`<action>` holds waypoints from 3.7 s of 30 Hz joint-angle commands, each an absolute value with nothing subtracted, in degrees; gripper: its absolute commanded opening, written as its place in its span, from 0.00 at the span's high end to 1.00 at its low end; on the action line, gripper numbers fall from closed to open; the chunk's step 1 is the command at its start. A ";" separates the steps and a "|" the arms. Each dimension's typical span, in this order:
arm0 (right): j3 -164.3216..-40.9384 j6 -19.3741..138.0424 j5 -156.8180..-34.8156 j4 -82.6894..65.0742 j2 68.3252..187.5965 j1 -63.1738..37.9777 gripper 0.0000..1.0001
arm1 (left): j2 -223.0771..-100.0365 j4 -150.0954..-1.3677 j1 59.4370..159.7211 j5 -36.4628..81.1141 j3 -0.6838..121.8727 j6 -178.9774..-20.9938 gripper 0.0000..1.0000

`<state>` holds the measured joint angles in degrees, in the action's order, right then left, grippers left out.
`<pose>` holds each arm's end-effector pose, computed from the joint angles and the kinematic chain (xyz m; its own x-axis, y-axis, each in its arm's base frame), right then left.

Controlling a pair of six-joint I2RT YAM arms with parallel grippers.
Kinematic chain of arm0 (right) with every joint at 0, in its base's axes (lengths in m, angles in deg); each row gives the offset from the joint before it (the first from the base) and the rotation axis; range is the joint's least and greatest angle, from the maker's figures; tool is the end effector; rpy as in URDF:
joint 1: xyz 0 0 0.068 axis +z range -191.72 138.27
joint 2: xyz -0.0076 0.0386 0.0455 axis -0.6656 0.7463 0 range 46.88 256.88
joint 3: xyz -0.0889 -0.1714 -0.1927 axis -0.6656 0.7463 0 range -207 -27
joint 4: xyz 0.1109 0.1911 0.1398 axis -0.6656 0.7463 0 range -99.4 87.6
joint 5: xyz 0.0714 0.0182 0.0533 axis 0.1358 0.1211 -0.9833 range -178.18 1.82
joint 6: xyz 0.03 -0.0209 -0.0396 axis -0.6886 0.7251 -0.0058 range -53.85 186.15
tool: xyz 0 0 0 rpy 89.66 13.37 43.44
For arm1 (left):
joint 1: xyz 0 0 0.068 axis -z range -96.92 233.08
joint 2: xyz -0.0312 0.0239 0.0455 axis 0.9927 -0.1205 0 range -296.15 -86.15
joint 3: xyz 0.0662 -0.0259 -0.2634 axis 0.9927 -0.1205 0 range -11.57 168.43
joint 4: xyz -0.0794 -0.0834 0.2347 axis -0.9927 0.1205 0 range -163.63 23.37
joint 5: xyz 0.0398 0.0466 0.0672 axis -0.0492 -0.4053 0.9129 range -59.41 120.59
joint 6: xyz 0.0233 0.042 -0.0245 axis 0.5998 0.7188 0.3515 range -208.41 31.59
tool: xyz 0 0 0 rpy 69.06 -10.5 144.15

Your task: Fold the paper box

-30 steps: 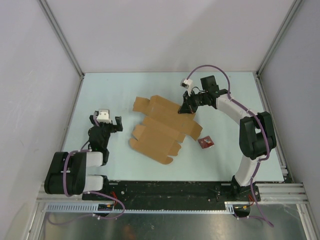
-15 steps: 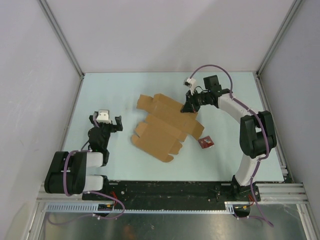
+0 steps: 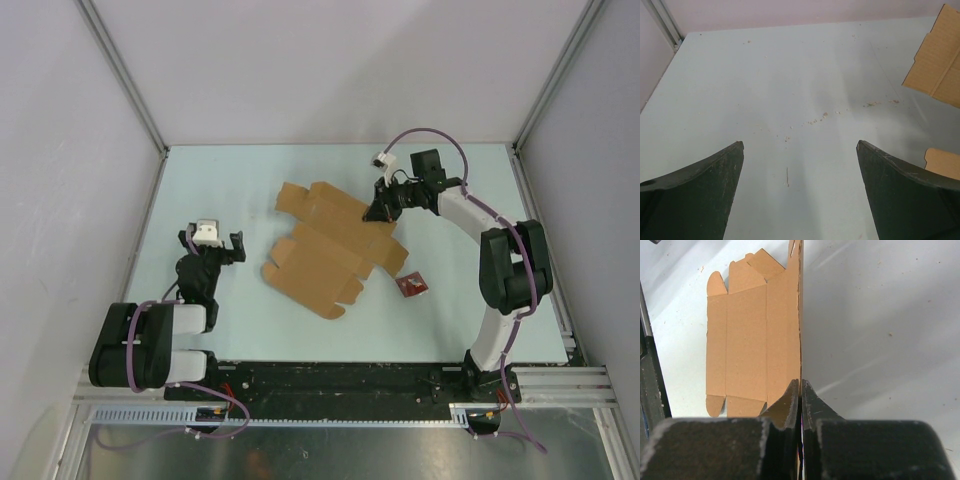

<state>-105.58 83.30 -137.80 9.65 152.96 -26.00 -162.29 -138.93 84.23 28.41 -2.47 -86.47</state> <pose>0.3824 0.1358 0.2369 -0.4672 -0.3300 -0.8203 -0.8557 0.4021 0.3256 0.2170 -0.0058 0.1643 -0.0283 0.0343 -0.9990 0.0591 0.9977 0.0326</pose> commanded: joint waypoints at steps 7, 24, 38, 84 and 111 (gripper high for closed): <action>-105.83 82.41 -138.89 6.68 155.25 -27.05 0.98 | -162.35 -141.74 84.40 28.39 -2.52 -86.38 0.00; -102.06 84.17 -135.72 4.92 151.91 -27.05 0.98 | -162.53 -141.66 84.40 28.83 -2.26 -86.38 0.00; -101.00 84.60 -134.41 3.96 151.82 -27.14 0.98 | -143.29 -121.88 89.58 35.87 3.19 -90.75 0.00; -86.41 96.99 -118.59 -5.19 139.43 -20.99 0.95 | -146.79 -119.95 92.66 22.69 6.53 -111.26 0.00; -78.32 107.19 -113.92 -10.37 132.32 -18.08 0.95 | -160.24 -123.89 100.66 26.02 9.96 -108.00 0.01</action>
